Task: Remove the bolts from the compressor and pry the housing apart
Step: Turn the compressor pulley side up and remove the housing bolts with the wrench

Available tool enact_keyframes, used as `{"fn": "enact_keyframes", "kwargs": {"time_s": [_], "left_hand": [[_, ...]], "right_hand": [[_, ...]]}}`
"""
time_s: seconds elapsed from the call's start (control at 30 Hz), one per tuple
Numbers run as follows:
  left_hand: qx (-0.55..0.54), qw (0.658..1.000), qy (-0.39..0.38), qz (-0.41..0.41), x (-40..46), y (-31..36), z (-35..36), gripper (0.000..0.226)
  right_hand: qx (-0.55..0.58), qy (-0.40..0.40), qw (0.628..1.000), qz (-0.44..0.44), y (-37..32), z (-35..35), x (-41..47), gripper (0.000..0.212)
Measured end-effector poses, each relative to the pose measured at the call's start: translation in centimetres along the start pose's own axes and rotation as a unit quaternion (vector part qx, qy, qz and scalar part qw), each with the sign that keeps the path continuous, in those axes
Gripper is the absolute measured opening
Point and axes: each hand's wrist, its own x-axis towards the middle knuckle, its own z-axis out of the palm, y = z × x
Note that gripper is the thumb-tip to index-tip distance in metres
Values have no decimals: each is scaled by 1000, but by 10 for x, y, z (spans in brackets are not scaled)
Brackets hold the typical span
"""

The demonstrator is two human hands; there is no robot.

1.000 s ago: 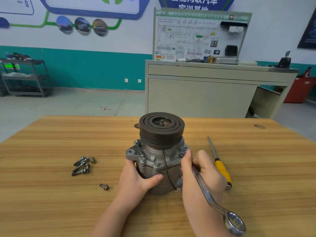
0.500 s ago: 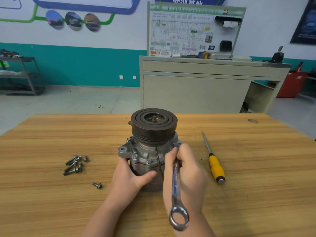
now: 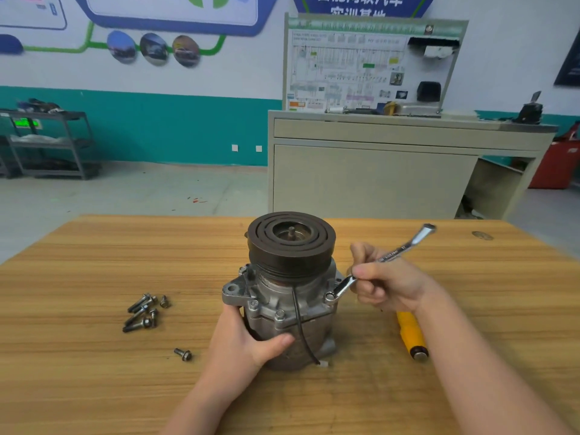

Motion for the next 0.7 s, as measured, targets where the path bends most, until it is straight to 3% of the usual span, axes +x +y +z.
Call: {"fn": "enact_keyframes", "kwargs": {"time_s": [0.1,0.17,0.23,0.3,0.47,0.7], "left_hand": [[-19,1000,7,-10,1,-2,1,93],[-31,999,7,-13,1,-3,1,94],[-27,1000,2,-4,1,-2,1,91],[-24,1000,-2,2,2,-1,1,85],[-29,1000,2,1,1,0,2,84],[-20,1000,-5,-3,-2,1,1,80]], "right_hand": [[34,-62,996,47,0,-8,18,27],[60,-61,996,39,0,-7,21,26],[87,7,996,-8,-3,-2,18,33],[58,131,986,-84,-4,7,10,38],[-134,352,906,-196,11,38,-20,48],[-342,404,810,-253,28,80,-32,40]]}}
